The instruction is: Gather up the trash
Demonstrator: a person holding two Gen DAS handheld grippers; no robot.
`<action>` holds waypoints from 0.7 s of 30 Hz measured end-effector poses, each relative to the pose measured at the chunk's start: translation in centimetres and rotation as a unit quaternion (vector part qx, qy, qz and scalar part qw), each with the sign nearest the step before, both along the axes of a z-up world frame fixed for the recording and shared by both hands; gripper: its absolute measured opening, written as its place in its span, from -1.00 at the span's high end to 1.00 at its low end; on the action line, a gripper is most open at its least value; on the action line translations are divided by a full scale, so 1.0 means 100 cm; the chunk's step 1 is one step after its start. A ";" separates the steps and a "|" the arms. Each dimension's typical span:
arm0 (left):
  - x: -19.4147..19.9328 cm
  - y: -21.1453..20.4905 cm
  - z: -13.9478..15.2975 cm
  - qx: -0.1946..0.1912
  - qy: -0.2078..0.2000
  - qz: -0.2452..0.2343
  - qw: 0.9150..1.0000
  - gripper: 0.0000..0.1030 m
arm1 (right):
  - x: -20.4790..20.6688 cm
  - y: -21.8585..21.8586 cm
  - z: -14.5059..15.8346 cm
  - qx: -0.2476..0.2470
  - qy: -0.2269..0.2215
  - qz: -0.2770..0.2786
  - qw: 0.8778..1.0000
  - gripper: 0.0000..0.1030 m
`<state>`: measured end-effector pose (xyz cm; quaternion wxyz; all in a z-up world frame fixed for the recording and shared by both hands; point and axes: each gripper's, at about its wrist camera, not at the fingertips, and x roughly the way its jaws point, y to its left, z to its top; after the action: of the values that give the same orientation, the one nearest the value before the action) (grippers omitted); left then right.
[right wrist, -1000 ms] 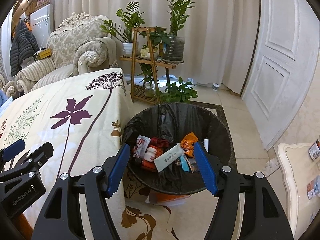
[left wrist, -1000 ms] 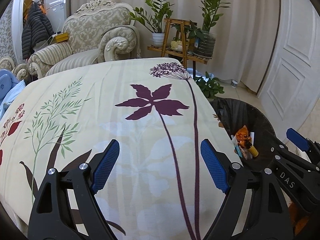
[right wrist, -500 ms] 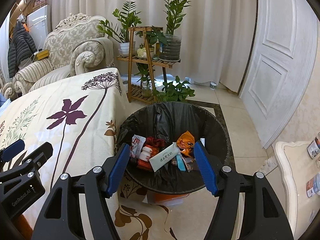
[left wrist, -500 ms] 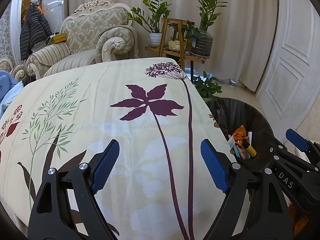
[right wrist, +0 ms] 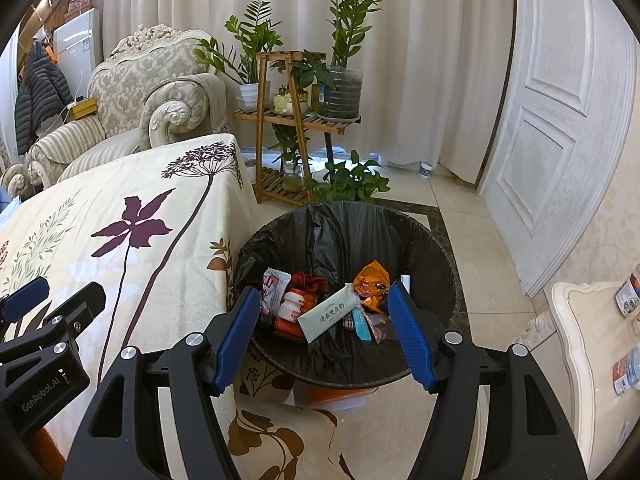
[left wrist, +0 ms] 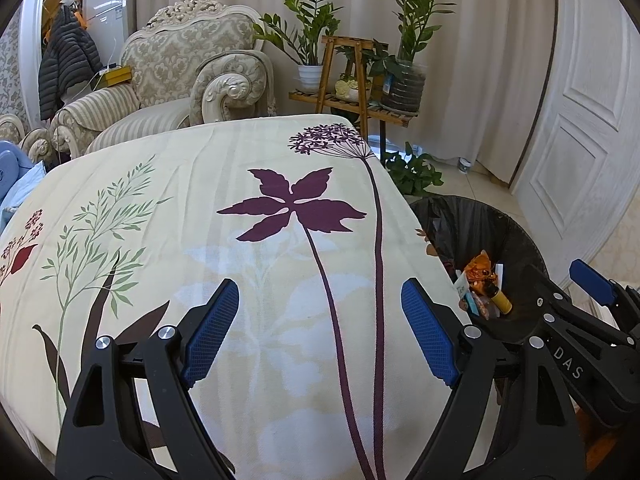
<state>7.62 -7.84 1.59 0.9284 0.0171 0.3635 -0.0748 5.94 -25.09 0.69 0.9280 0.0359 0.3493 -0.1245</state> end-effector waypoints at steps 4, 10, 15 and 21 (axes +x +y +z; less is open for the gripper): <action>0.000 -0.001 0.000 -0.001 0.001 0.000 1.000 -0.58 | 0.000 0.000 0.000 0.000 0.000 0.000 1.000 -0.26; 0.001 -0.004 -0.002 -0.001 0.002 -0.002 1.000 -0.58 | 0.000 -0.001 -0.001 0.001 0.001 0.000 1.000 -0.26; 0.001 -0.005 -0.003 -0.001 0.002 -0.002 1.000 -0.58 | 0.000 -0.002 -0.001 0.001 0.001 0.000 1.000 -0.26; 0.001 -0.005 -0.002 -0.001 0.002 -0.002 1.000 -0.58 | -0.001 -0.002 -0.001 0.001 0.001 0.000 1.000 -0.26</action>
<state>7.70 -8.38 1.37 0.9275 0.0167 0.3655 -0.0772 5.89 -25.30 0.54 0.9277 0.0366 0.3505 -0.1237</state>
